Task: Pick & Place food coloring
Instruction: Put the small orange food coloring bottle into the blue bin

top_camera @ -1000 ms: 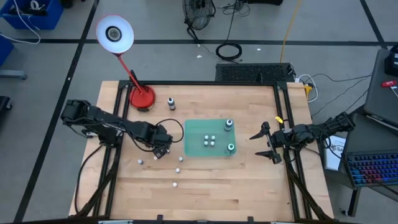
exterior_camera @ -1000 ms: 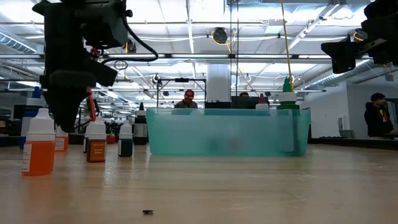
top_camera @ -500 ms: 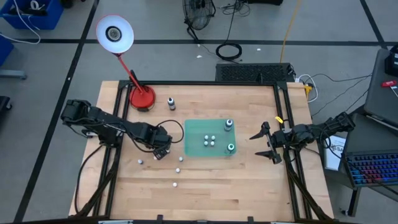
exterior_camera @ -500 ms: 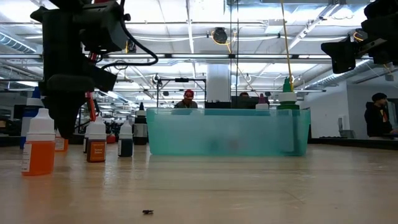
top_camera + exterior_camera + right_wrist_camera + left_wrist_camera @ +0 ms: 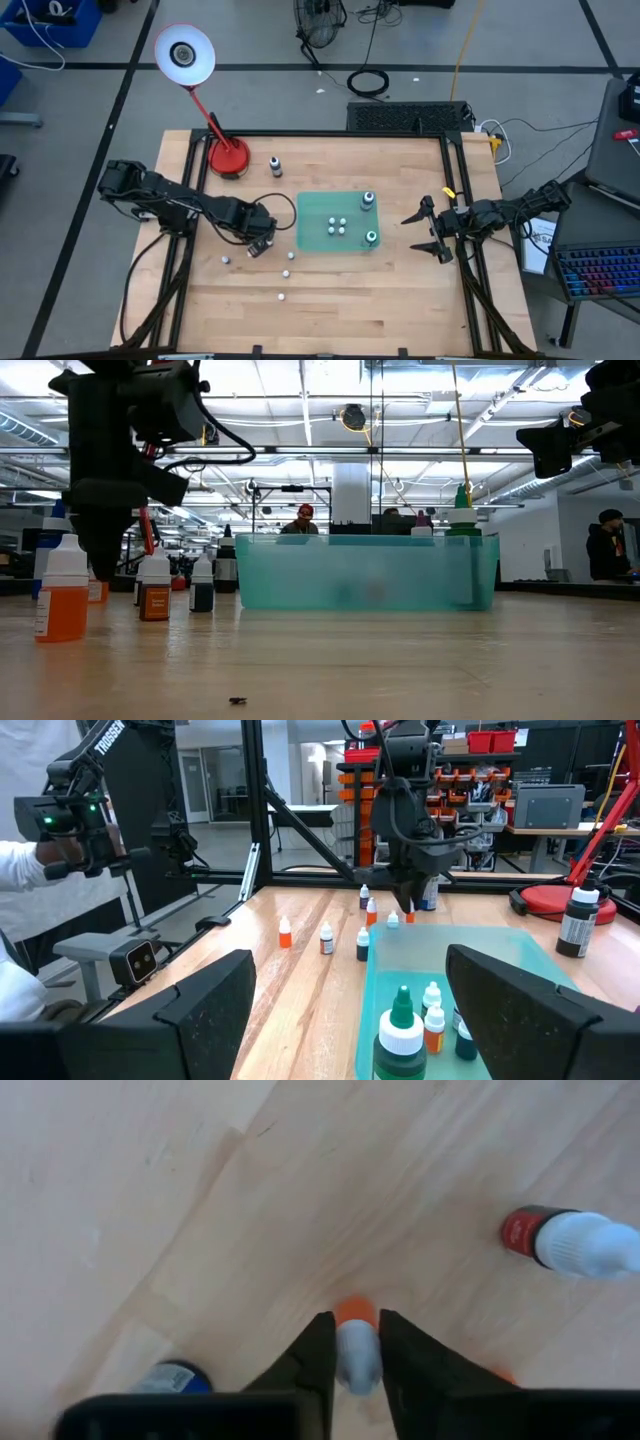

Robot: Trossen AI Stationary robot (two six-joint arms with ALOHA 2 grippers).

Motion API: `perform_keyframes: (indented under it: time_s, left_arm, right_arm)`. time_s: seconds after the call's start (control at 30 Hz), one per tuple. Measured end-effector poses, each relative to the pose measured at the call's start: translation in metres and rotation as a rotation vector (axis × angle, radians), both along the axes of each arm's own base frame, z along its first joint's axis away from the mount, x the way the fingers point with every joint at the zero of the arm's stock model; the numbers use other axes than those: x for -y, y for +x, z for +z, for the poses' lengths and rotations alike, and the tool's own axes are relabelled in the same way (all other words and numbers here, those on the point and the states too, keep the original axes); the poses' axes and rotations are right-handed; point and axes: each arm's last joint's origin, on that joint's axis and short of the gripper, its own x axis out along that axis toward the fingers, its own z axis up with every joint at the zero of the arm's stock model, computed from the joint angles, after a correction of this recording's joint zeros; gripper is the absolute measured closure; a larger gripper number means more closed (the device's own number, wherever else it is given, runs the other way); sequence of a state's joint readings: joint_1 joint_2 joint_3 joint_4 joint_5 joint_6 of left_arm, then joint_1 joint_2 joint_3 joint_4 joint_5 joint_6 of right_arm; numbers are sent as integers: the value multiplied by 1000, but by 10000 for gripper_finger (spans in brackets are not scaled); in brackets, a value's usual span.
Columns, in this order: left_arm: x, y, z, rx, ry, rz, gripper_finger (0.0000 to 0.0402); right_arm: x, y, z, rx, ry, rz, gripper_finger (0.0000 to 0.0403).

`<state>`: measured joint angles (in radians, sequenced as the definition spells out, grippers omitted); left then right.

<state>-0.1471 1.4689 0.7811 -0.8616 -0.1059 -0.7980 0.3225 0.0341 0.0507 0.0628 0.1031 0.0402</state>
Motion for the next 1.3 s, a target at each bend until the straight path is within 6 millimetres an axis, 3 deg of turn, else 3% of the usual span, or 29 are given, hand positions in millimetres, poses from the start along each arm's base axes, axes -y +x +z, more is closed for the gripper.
perform_keyframes:
  time_s: [0.13,0.23,0.43,0.63,0.77,1.0,1.13,1.3]
  left_arm:
    - [0,4,6,3,8,-59,348]
    - [1,15,24,43,23,-109,348]
    - [4,39,81,155,116,-195,348]
    - [4,68,147,405,199,-309,348]
    - [3,89,166,454,224,-346,348]
    - [10,149,154,365,201,-479,348]
    - [14,175,129,253,193,-541,348]
    - [14,194,85,135,143,-603,348]
  right_arm:
    - [0,0,0,0,0,0,89]
    - [0,0,0,0,0,0,88]
    - [0,0,0,0,0,0,90]
    - [0,0,0,0,0,0,88]
    - [0,0,0,1,0,0,90]
    - [0,0,0,0,0,0,88]
    - [0,0,0,0,0,0,89]
    - [0,0,0,0,0,0,89]
